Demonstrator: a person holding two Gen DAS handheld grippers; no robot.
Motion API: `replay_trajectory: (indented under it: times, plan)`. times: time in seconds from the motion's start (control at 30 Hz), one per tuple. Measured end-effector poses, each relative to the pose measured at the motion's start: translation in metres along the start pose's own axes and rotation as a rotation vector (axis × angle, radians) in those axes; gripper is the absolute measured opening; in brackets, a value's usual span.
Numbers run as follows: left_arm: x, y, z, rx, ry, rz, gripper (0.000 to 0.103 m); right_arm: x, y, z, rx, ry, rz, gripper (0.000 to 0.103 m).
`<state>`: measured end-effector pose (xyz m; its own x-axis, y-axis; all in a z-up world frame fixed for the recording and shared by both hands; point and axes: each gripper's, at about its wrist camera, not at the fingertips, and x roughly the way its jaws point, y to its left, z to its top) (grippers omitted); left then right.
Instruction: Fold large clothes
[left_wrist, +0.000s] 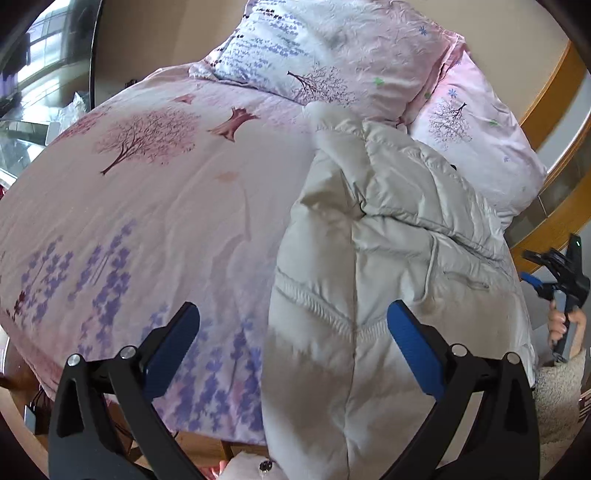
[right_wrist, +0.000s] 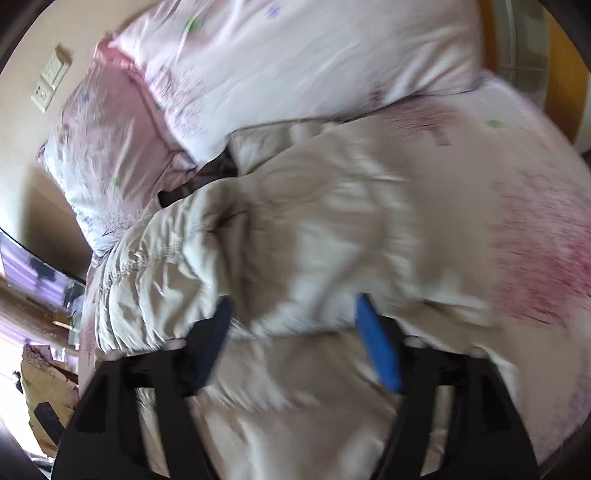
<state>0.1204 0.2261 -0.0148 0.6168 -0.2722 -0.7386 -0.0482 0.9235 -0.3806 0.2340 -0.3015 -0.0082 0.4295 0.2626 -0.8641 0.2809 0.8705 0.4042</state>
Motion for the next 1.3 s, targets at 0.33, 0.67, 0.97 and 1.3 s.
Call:
replay_trajectory:
  times: [0.33,0.67,0.97,1.3]
  plan:
    - [-0.016,0.012,-0.025,-0.009,-0.009,-0.153,0.101,-0.064,-0.098,-0.055,0.108,-0.023,0.038,0.102]
    - [-0.014,0.021,-0.050,-0.063,0.064,-0.285,0.094,-0.043,-0.178,-0.105,0.342,0.164,0.284,0.072]
    - [-0.011,0.023,-0.070,-0.130,0.105,-0.374,0.072,-0.031,-0.163,-0.120,0.249,0.264,0.414,0.067]
    - [0.001,0.028,-0.096,-0.232,0.164,-0.457,0.049,-0.029,-0.149,-0.130,0.209,0.268,0.478,0.065]
